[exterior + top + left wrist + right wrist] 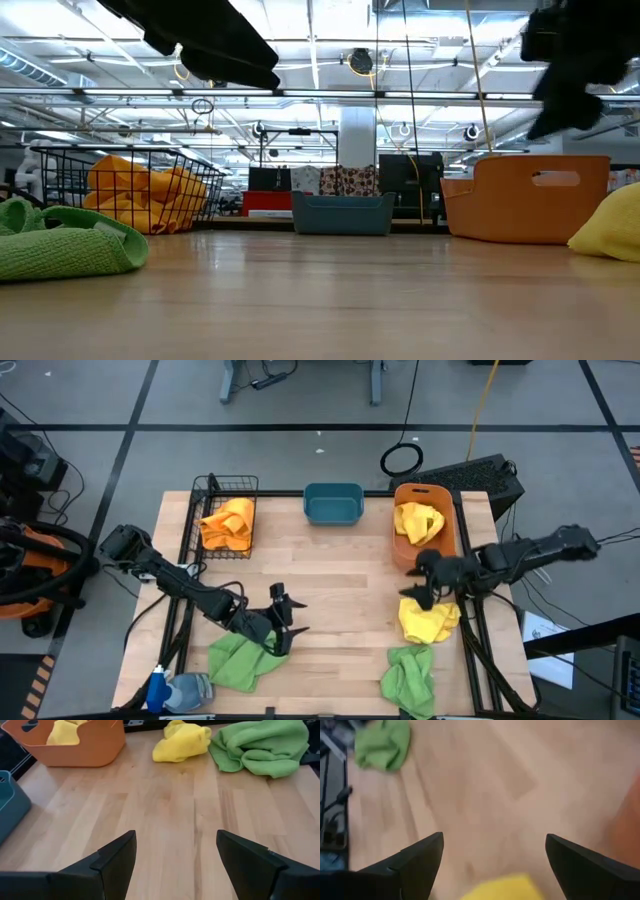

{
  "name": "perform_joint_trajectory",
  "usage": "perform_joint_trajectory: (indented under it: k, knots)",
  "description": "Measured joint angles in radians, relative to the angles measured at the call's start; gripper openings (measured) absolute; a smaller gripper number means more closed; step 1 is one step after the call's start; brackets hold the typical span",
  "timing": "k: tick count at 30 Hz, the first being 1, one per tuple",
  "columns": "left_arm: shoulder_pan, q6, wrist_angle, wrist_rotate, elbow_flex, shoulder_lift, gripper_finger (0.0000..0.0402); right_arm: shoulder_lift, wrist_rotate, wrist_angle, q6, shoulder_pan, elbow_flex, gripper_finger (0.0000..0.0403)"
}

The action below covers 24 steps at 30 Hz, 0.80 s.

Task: Sort microfiber towel by color & place in baskets
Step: Put the yellow microfiber cloth into the orange bin

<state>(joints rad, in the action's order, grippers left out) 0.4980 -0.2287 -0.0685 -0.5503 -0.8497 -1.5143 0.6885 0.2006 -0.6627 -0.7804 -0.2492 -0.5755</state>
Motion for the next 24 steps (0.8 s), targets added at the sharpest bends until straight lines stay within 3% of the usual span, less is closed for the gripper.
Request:
perform_joint_trajectory:
  k: [8,12,15,24]
  knots:
    - [-0.022,0.007,-0.002,0.000,0.000,0.000,0.0280,0.149,-0.019,-0.157,-0.330,-0.257,0.000,0.0341]
    - [-0.033,0.009,-0.002,0.000,0.000,0.000,0.0280,0.287,-0.120,-0.237,-0.475,-0.337,0.000,0.0341]
    - [-0.039,0.035,-0.006,0.001,0.000,0.000,0.0280,0.381,-0.103,-0.241,-0.580,-0.379,0.000,0.0341]
    - [-0.053,0.061,-0.009,0.008,0.000,0.000,0.0280,0.585,-0.045,-0.135,-0.623,-0.421,0.000,0.0341]
